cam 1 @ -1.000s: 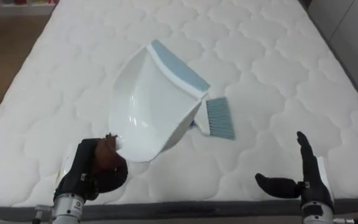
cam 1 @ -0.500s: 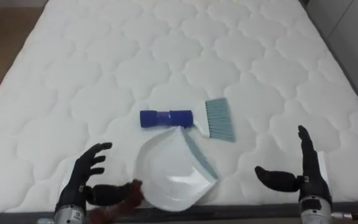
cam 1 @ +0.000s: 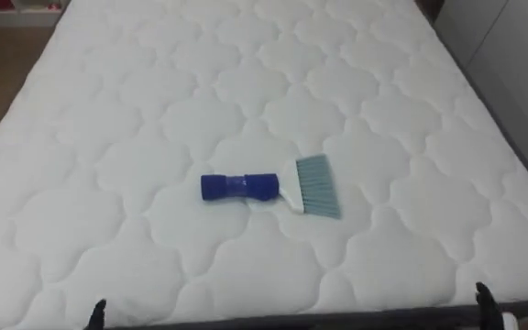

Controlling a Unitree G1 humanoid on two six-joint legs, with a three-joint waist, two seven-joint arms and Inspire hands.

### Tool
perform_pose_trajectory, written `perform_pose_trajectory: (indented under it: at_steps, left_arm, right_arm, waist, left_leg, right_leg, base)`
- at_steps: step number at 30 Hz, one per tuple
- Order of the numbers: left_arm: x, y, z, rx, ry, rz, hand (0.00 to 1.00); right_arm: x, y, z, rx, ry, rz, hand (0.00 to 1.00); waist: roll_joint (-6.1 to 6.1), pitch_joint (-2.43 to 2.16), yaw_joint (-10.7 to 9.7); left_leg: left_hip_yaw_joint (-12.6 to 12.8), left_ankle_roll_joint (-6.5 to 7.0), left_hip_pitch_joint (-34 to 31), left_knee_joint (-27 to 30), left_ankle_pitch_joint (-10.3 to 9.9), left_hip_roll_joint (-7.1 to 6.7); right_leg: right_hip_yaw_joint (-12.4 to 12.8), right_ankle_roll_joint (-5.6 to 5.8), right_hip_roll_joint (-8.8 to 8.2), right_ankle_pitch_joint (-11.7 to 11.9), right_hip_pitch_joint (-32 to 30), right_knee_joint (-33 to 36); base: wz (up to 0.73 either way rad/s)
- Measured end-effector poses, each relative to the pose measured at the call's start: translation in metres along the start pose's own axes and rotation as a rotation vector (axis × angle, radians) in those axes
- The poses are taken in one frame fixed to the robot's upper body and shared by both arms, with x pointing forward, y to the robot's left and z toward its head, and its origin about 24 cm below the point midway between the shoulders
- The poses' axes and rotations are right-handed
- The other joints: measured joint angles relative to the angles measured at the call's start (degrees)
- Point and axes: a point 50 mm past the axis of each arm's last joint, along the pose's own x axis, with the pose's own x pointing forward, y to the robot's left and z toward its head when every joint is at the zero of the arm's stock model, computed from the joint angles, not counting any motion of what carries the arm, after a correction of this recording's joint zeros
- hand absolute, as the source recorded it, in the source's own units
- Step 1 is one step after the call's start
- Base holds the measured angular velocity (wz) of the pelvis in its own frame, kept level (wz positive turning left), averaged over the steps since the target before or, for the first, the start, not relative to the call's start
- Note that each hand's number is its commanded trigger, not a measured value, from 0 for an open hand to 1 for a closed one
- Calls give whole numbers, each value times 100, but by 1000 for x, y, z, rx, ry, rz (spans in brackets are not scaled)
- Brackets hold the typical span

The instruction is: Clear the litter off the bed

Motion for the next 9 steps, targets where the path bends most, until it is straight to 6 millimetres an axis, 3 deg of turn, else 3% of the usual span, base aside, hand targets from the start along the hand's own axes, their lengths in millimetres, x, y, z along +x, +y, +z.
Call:
perform_pose_trajectory:
  at_steps: [4, 9]
  left_arm:
    - [-5, 17, -30, -34, 143, 86, 0]
    - [-23, 30, -73, -39, 357, 169, 0]
  right_arm:
    - [-5, -7, -28, -49, 139, -26, 0]
    - [-13, -14, -59, -109, 318, -33, 0]
  waist:
    - [-79, -2, 21]
    - [-48, 9, 108]
  left_leg:
    - [-11, 16, 9, -67, -14, 7]
    - [-10, 56, 57, -106, -45, 6]
  right_leg:
    - [-18, 5, 6, 25, 6, 9]
    - [-22, 12, 6, 148, 62, -75]
  base:
    - [7]
    - [-1]
